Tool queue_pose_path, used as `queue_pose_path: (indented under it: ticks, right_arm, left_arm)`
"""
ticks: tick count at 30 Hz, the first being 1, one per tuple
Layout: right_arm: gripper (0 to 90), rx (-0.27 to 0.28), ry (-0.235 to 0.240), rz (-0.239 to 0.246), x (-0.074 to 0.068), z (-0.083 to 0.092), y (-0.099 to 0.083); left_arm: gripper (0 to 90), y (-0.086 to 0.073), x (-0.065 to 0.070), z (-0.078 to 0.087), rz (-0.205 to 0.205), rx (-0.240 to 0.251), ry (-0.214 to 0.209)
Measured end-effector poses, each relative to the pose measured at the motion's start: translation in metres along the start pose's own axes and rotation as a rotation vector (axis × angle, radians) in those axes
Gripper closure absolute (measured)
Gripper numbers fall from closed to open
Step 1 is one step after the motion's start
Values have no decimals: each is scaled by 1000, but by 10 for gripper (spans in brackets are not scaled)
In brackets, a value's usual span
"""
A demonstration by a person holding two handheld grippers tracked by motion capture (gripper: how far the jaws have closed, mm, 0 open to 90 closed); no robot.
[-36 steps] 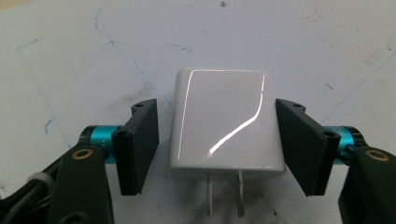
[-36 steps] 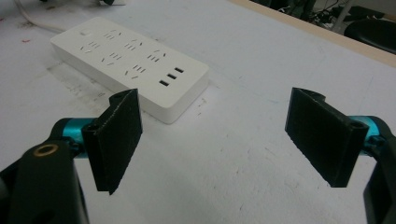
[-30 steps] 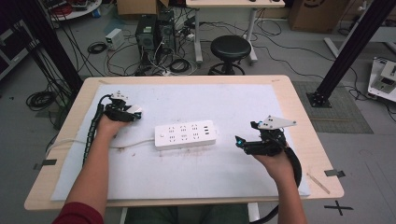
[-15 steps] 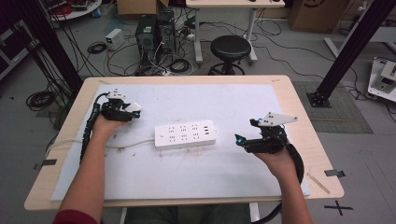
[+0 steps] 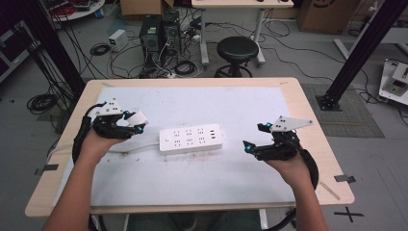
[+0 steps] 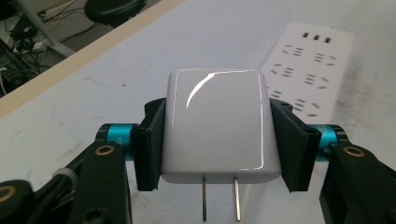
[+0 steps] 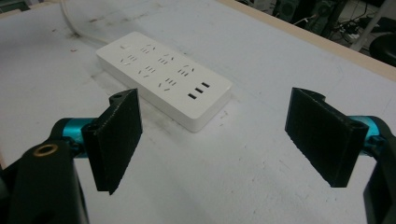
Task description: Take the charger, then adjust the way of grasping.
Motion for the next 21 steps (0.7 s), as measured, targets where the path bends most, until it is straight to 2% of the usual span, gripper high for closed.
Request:
queue_pose_path:
  ticks: [5,10,18,21]
  right_arm:
    - [192,3,9,12,-3,0,0]
    - [192,-7,26,9,-5,-8,-2]
    - [193,-35,53,15,-10,-18,-4]
    - [192,-33,74,15,-14,-19,-4]
  left_arm:
    - [424,2,25,9,-43,50,-51]
    - [424,6,49,13,-84,92,-109]
    - [424,15,63,12,-127,102,-144]
    - [424,19,74,8,-144,113,-168]
Point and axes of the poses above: each handheld gripper's, and its own axes: z roughly backward along the jaws, y roughly out of its top, x roughly to its right, the point moved 2 cm from there along -z, roughly forward along the jaws, and after that the axes turned 7 degrees about -z, right-handed, at the moved point
